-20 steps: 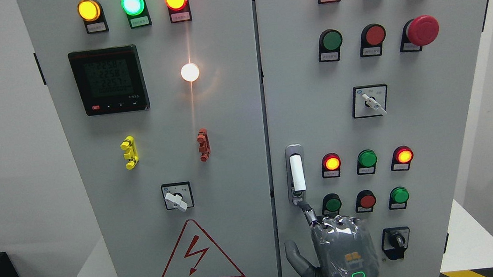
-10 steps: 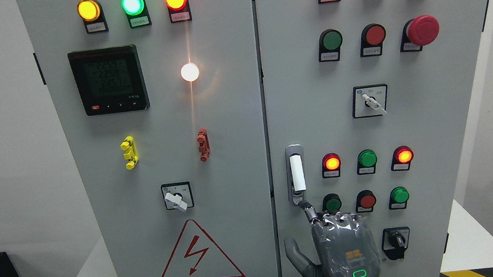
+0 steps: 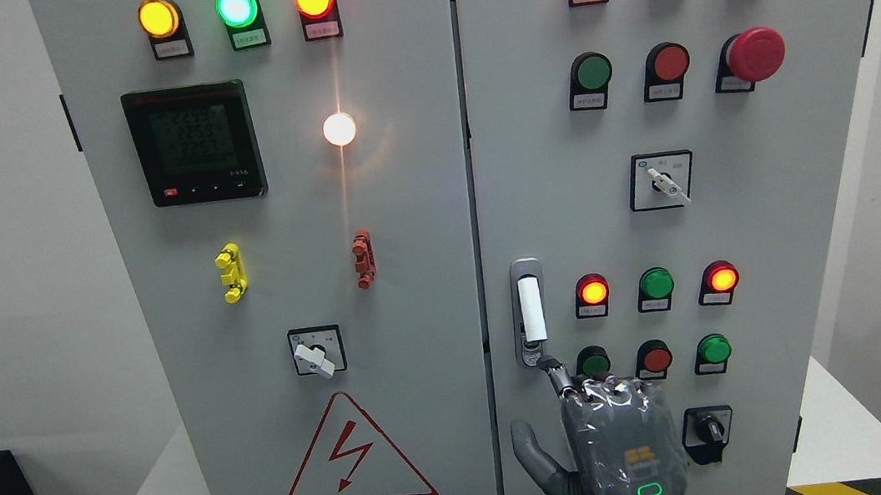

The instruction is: Release door handle

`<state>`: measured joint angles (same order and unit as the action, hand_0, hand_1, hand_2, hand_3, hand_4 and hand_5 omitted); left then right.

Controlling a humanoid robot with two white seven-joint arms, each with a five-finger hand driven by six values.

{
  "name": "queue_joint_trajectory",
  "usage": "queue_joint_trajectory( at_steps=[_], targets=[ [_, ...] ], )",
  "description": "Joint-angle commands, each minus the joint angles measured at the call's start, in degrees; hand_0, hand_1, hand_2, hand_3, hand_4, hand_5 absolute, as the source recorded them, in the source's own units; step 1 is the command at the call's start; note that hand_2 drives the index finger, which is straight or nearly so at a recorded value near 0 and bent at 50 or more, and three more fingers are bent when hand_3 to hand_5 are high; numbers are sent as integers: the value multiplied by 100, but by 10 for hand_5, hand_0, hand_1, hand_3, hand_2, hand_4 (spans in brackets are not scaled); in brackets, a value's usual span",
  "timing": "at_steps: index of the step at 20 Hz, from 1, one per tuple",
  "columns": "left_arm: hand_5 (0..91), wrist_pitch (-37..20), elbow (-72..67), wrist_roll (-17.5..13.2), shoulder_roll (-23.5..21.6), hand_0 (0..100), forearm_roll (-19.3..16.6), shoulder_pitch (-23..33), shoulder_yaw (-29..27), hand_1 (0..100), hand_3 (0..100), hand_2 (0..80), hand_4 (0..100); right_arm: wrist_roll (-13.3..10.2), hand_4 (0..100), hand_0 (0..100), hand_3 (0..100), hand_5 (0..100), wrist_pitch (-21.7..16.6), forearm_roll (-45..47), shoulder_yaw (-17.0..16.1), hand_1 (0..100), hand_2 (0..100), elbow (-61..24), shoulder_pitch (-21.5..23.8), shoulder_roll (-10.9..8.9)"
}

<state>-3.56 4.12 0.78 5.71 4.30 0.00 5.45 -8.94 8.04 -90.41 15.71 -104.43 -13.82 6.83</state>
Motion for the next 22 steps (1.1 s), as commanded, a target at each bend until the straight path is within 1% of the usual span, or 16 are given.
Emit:
queue_joint_trajectory(
  at_steps=[1,7,9,11,14,15,16,17,18,20,21,22],
  targets=[
    [0,-4,1,2,0,120,1,97,0,556,0,0,0,6,953,458,954,990,-4,14,-24,322,402,-428,239,-15],
    [0,-4,1,2,0,120,1,97,0,556,0,0,0,24,950,503,957,991,-39,49,-33,326,445,-763,424,-24],
    [0,-4,1,2,0,120,1,97,0,556,0,0,0,24,953,516,972,991,-152,58,-33,326,477,-842,511,-24],
    [0,-4,1,2,0,120,1,97,0,556,0,0,0,24,957,529,993,981,-267,49,-42,327,530,-921,669,-24],
    [0,-4,1,2,0,120,1,97,0,556,0,0,0,-3,955,543,1000,973,-276,58,-33,326,596,-991,950,-24],
    [0,-4,-8,2,0,120,1,97,0,556,0,0,0,-3,955,547,1000,970,-285,58,-33,325,605,-991,977,-32],
    [0,-4,1,2,0,120,-8,97,0,556,0,0,0,-3,955,554,1000,968,-311,58,-42,316,638,-991,978,-24],
    [0,-4,1,2,0,120,1,97,0,556,0,0,0,-20,955,537,1000,967,-381,58,-42,306,685,-991,986,-24],
    [0,-4,1,2,0,120,-8,97,0,556,0,0,0,-29,955,524,1000,966,-434,58,-50,302,694,-991,986,-15],
    [0,-4,1,2,0,120,-8,97,0,556,0,0,0,-38,977,473,1000,982,-443,67,-42,279,757,-1000,986,3],
    [0,-4,1,2,0,120,1,97,0,556,0,0,0,-38,982,466,1000,986,-443,67,-42,276,768,-1035,986,11],
    [0,-4,1,2,0,120,-8,97,0,556,0,0,0,-38,996,457,1000,998,-443,76,-42,259,808,-1044,986,20]
  ],
)
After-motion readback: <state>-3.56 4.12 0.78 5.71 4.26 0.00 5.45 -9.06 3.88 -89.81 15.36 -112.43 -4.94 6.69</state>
